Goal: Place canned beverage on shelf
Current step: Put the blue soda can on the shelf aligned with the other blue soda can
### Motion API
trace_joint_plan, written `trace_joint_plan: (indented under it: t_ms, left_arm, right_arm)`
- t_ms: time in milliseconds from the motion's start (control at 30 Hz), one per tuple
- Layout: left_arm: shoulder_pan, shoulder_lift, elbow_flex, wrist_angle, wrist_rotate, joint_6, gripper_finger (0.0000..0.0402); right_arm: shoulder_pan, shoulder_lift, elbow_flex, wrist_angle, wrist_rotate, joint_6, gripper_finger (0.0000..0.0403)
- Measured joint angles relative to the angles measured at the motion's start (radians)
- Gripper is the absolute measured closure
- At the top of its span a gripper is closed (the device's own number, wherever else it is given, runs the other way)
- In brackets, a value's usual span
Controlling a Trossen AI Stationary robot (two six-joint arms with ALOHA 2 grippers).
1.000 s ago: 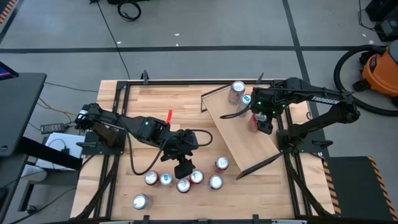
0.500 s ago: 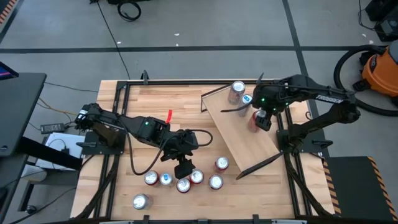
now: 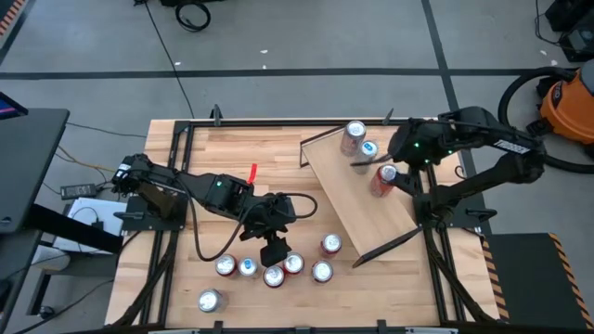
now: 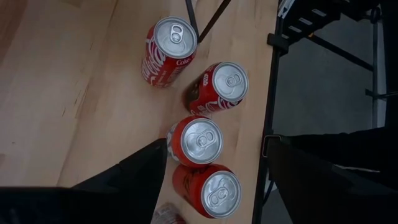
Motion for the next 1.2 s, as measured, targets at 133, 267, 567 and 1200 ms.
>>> trace_joint_plan:
  t_ms: [133,267,567,1200]
  left_arm:
    - [0.000,0.000,0.000,-0.001,0.000,0.000,0.0115]
    - [0.000,0.000,0.000,-0.001,0.000,0.000,0.0115]
    - [0.000,0.000,0.000,-0.002,0.000,0.001,0.0116]
    - [0.001,0.000,0.000,-0.001,0.000,0.034,0.0116]
  right_arm:
    - [0.038,-0.032,-0.019,0.000,0.078,-0.006,0.0030]
    - [0.067,-0.057,-0.030,0.001,0.160,-0.035,0.0030]
    - [0.076,-0.115,-0.156,0.000,0.154,-0.130,0.0031]
    - [0.076,-0.068,-0.367,0.001,0.230,0.111,0.0030]
